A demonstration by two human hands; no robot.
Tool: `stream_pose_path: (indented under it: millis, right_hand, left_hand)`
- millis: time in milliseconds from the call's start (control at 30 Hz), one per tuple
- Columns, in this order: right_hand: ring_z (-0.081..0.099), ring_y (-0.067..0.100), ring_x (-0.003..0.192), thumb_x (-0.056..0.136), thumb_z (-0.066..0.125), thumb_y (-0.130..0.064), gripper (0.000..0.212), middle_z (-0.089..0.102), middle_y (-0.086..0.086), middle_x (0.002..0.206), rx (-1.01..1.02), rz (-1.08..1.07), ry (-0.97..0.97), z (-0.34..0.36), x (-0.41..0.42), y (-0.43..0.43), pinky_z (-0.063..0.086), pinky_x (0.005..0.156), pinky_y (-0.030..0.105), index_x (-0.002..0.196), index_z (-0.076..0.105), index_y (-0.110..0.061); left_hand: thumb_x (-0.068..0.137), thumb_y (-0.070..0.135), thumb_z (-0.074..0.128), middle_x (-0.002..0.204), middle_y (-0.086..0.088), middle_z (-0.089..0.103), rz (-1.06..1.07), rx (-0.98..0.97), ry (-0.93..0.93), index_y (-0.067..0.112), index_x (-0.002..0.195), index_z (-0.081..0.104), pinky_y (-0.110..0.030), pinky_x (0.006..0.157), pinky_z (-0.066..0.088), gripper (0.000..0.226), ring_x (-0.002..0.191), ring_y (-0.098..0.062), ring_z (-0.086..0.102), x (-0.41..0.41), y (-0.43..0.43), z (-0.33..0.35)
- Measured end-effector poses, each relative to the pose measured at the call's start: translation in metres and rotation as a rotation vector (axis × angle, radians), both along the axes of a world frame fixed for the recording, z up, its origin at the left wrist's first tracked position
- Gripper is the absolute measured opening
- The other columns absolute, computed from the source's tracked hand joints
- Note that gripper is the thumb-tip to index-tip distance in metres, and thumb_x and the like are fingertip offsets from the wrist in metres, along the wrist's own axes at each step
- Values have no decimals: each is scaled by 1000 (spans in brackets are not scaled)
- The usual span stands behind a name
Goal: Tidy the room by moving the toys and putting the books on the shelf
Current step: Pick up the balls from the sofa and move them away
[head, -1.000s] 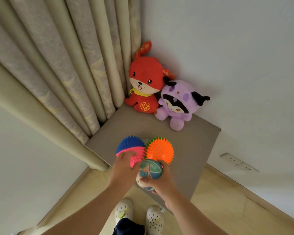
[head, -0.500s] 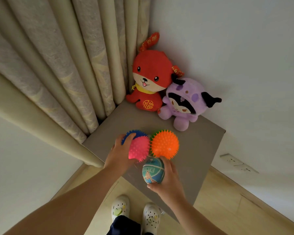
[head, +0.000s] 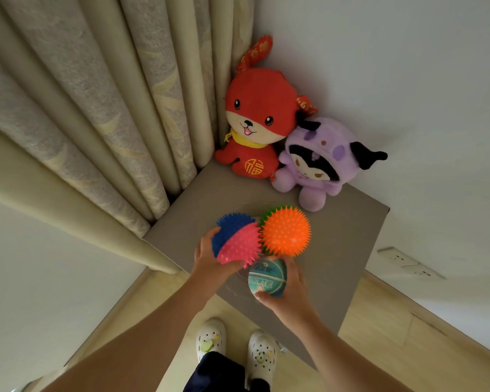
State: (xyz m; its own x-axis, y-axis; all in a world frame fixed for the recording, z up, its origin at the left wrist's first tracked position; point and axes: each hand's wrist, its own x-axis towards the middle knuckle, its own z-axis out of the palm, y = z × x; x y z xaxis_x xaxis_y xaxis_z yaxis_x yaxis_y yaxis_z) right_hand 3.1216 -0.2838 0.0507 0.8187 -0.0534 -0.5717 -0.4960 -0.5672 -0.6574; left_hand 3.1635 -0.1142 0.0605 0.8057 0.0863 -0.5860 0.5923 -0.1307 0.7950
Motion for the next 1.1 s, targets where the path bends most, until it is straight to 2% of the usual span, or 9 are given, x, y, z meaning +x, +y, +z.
stream_pose_path:
  millis: [67,133,267,433,600,700,800,967,1100]
  right_hand:
    - [55,13,102,64,82,-29,74,51,-3,121,-31,-71,-6,2,0,1,46,78,26,122,36,-26]
    - [59,15,98,65,82,-31,69,57,-4,113,-55,-89,-11,1,-1,2,47,74,26,118,37,-25]
    - [60,17,106,74,74,-41,87,61,-7,118,-72,-9,22,0,2,1,50,85,30,145,24,-31]
    - [57,20,113,80,72,-30,94,56,-2,127,-37,-13,94,-1,14,8,46,88,28,149,8,-32]
    - [47,22,121,67,78,-21,96,46,1,134,-27,-104,156,7,22,17,42,101,36,145,22,-25]
    - [46,23,120,74,71,-25,68,46,1,129,-131,-110,133,24,23,17,40,99,34,134,40,-20]
    - [51,24,113,86,58,-21,41,51,8,124,-157,-172,154,46,24,13,41,83,26,124,51,-12]
    - [54,20,83,90,50,-18,15,58,5,88,-120,-149,103,75,29,10,38,62,26,99,59,-11]
    - [37,14,54,88,52,-15,29,40,-1,58,-36,-97,10,100,31,13,26,49,26,61,41,-14]
  left_hand:
    - [46,27,87,142,-1,29,31,-40,13,49,125,26,-50,104,40,103,127,-25,39,0,-6,0]
    - [56,19,88,142,-2,28,37,-28,22,43,135,23,-49,106,38,105,129,-24,36,3,-7,-2]
    - [64,11,84,143,-2,29,-6,-11,10,39,140,22,-47,103,42,102,128,-24,39,9,1,-6]
    - [71,12,79,128,12,21,-62,91,-24,36,144,20,-26,101,32,97,120,-6,27,12,4,2]
    - [74,10,77,125,13,30,-62,81,-36,30,148,8,-31,96,41,103,124,-16,42,10,8,15]
    - [79,16,72,130,2,35,-97,221,0,23,146,18,-27,88,35,85,129,-22,36,8,10,25]
    - [84,23,64,135,-10,39,-127,322,95,17,136,37,-26,81,38,59,111,-23,47,7,16,40]
    - [86,24,59,123,-3,58,-150,391,110,17,125,54,-20,76,37,40,97,-13,51,8,24,72]
    - [84,20,60,102,-8,67,5,344,57,15,109,63,-22,72,41,26,92,-20,60,-7,23,101]
